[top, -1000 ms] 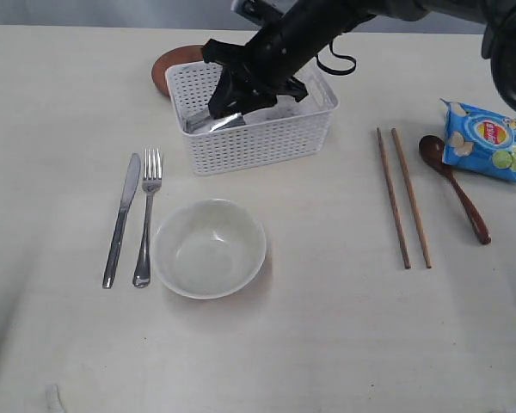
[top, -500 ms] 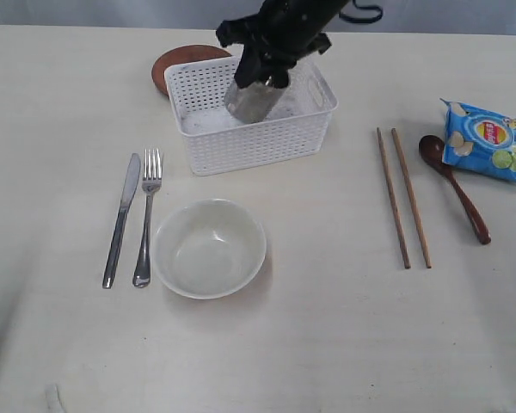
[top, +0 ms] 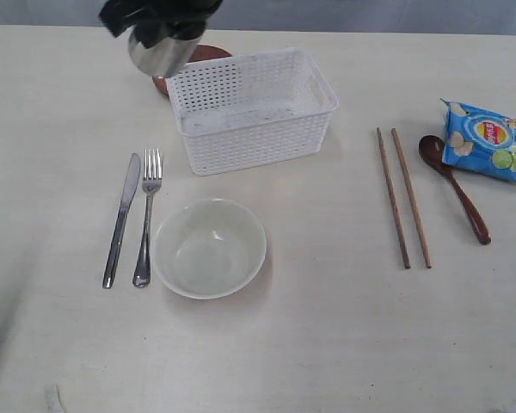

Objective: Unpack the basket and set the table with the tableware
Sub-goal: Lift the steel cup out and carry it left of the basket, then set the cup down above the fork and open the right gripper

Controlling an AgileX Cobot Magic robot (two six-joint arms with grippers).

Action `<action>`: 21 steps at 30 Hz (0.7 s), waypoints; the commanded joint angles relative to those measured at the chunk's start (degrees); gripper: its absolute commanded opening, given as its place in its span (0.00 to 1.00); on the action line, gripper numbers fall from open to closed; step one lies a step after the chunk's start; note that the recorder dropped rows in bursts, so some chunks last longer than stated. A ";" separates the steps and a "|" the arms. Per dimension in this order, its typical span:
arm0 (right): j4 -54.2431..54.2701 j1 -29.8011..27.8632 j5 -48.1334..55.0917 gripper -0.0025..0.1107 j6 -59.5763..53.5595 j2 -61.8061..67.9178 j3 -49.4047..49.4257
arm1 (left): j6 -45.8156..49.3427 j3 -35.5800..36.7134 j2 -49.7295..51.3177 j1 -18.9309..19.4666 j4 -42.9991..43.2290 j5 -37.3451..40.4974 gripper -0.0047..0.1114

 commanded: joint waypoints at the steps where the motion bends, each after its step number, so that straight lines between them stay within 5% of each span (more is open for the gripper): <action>1: -7.22 5.44 -5.97 0.02 1.53 3.27 -2.23 | -0.05 0.18 -0.19 -0.44 0.24 -0.10 0.04; 10: -16.66 7.86 0.76 0.02 11.49 19.57 -19.10 | -0.05 0.18 -0.19 -0.44 0.24 -0.10 0.04; 15: -34.70 7.65 9.30 0.02 23.68 25.10 -25.19 | -0.05 0.18 -0.19 -0.44 0.24 -0.10 0.04; 21: -32.95 6.05 5.95 0.02 24.33 24.76 -25.32 | -0.05 0.18 -0.19 -0.44 0.24 -0.10 0.04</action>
